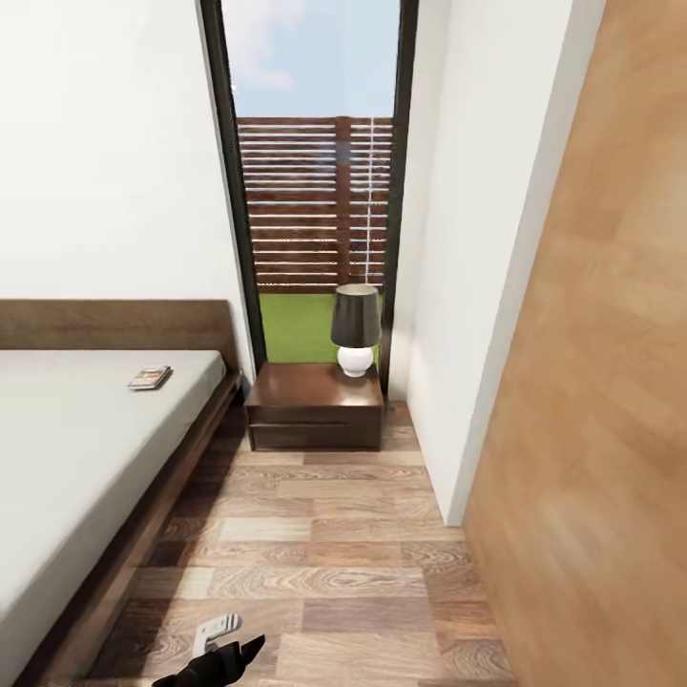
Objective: In the bedroom, move the book from the bed onto either nightstand, and place the two sandals side by side next to the bed.
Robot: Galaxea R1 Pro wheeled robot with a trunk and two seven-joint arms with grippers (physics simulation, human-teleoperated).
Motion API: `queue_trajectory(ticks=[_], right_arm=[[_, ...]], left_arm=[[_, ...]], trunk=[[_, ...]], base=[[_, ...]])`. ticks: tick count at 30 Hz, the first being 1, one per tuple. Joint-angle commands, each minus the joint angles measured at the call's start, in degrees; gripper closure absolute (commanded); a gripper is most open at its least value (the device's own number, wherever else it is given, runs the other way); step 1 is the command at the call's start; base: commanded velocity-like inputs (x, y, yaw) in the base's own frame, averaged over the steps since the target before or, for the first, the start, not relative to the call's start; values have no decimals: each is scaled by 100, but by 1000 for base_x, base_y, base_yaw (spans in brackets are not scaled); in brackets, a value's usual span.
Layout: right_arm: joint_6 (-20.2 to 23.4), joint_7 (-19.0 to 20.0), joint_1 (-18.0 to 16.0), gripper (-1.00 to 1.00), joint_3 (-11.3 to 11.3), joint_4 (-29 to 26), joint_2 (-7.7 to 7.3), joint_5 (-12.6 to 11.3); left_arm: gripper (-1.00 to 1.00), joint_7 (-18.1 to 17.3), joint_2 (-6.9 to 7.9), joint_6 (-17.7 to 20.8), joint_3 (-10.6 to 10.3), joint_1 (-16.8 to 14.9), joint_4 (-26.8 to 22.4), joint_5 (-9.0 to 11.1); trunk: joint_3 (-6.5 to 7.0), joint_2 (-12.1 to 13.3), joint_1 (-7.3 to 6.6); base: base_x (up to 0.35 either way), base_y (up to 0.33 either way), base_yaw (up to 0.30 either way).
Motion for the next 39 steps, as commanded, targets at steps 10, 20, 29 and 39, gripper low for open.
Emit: queue_trajectory(ticks=[10, 20, 29, 39], right_arm=[[-18, 21, -1, -100, -45, 2, -1, 38], [-18, 20, -2, -100, -45, 4, -1, 40], [-18, 21, -1, -100, -45, 4, -1, 40], [-18, 21, -1, -100, -45, 3, -1, 41]], left_arm=[[-100, -13, 1, -34, 40, -4, 1, -62], [-100, -13, 1, -34, 41, -4, 1, -62], [-100, -13, 0, -34, 45, -4, 1, -62], [-100, -13, -1, -34, 44, -4, 1, -62]], trunk=[[-6, -3, 0], [-6, -3, 0], [-6, -3, 0], [-6, -3, 0]], base=[[251, 0, 13], [326, 0, 0], [327, 0, 0], [327, 0, 0]])
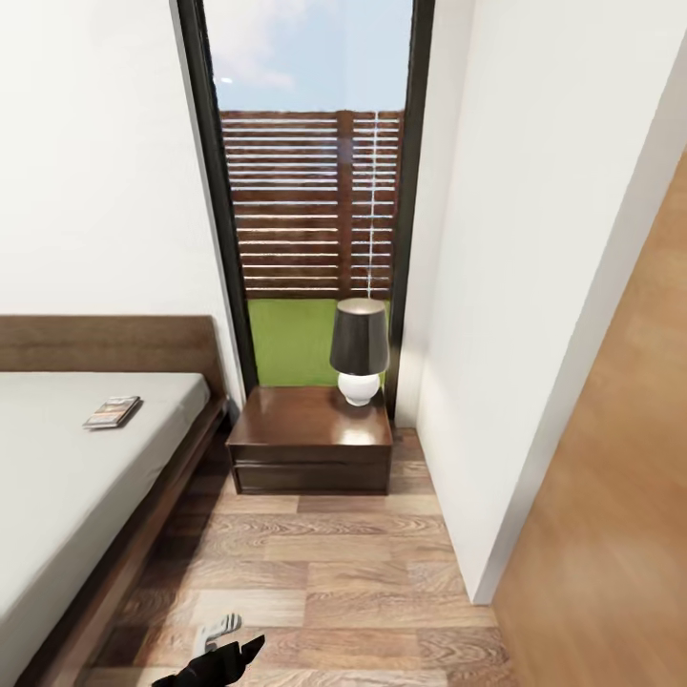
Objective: In the bedroom, move the book from the bed onto either nightstand, and place the two sandals side by side next to the bed.
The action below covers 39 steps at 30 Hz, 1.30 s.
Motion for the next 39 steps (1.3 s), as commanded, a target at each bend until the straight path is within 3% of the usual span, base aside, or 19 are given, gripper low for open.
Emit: queue_trajectory(ticks=[1, 39], right_arm=[[-18, 19, -4, -100, -44, 7, -1, 38], [-18, 19, -4, -100, -44, 9, -1, 39]], left_arm=[[-100, -14, 1, -34, 39, -4, 1, -62], [-100, -14, 3, -34, 40, -4, 1, -62]], trunk=[[-6, -2, 3], [-6, -2, 3]], base=[[327, 0, 0], [327, 0, 17]])
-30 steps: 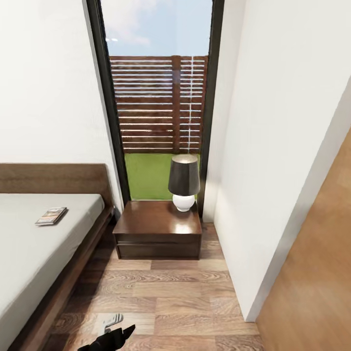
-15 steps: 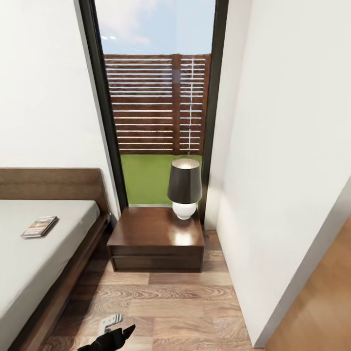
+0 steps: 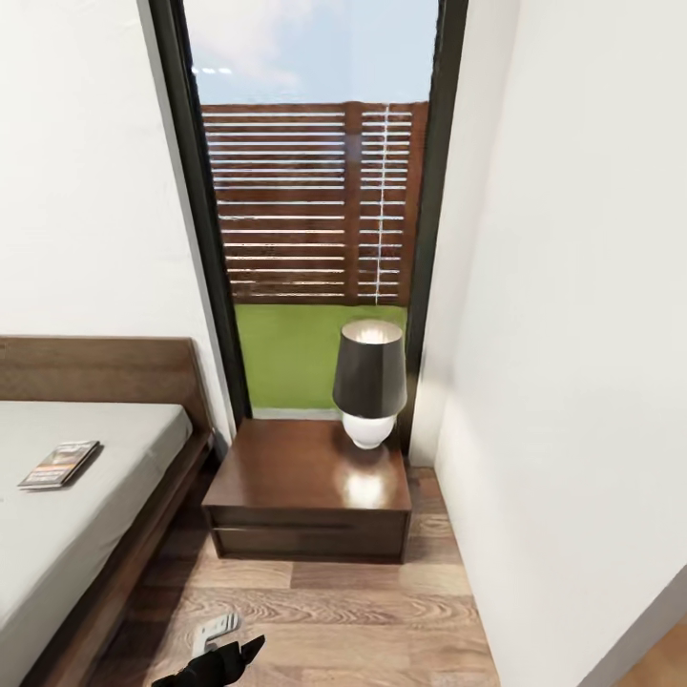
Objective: In the bedroom, move the book from the bed onto either nightstand, and place the two sandals side by side next to the bed.
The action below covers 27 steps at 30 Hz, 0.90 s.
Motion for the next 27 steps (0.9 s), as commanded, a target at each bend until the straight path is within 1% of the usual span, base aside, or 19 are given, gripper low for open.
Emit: queue_trajectory(ticks=[1, 5, 7, 18, 27], right_arm=[[-19, 22, -3, -100, -45, 5, -2, 37], [-19, 22, -3, -100, -45, 4, -2, 37], [-19, 22, -3, -100, -45, 2, -2, 37], [-19, 23, -3, -100, -45, 1, -2, 37], [-19, 23, -3, -100, -45, -1, -2, 37]], left_arm=[[-100, -12, 0, -33, 39, -5, 2, -62], [-100, -12, 0, -33, 38, -5, 2, -62], [-100, -12, 0, -33, 39, -5, 2, -62], [-100, -12, -1, -33, 39, -5, 2, -62], [-100, -12, 0, -33, 38, -5, 2, -62]], trunk=[[-6, -2, 3], [-6, -2, 3], [-6, -2, 3], [-6, -2, 3], [-6, -2, 3]], base=[[327, 0, 223], [327, 0, 229], [327, 27, 100], [321, 81, 14], [55, 9, 0]])
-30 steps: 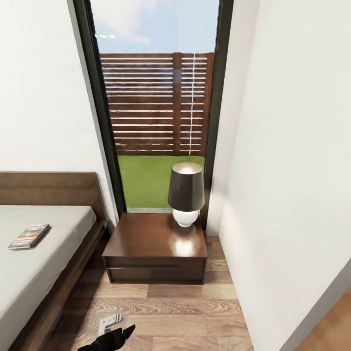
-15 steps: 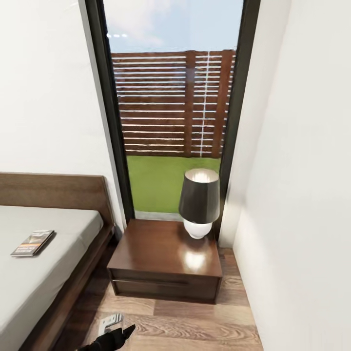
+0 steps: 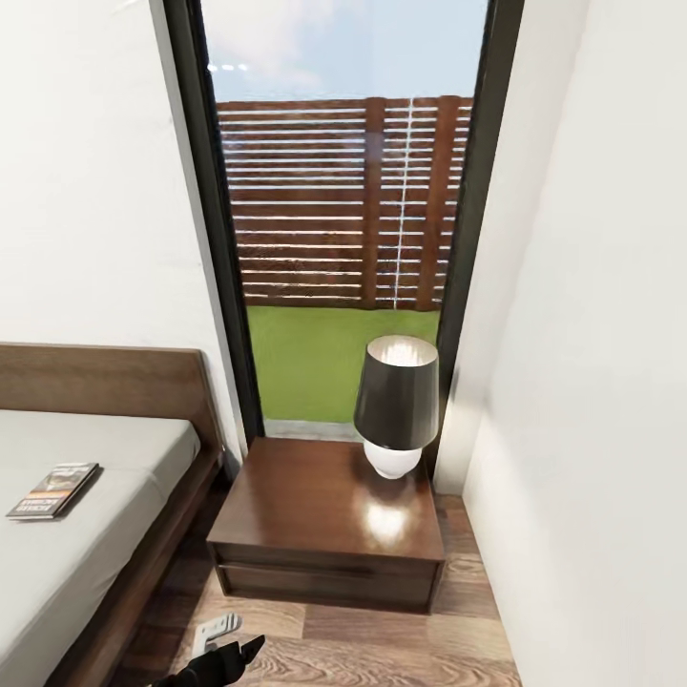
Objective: In the bedroom, move the book from the bed onto either nightstand, and place the two sandals side by side next to the bed.
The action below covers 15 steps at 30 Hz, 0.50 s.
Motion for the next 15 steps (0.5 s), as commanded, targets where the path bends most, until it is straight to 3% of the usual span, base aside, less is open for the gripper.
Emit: queue_trajectory(ticks=[1, 15], right_arm=[[-19, 21, -4, -100, -44, 7, -1, 37], [-19, 20, -3, -100, -44, 8, -1, 37]], left_arm=[[-100, -14, 0, -34, 40, -4, 1, -62], [-100, -14, 0, -34, 40, -4, 1, -62]], trunk=[[-6, -3, 0], [-6, -3, 0]], base=[[39, 18, 0], [235, 137, 0]])
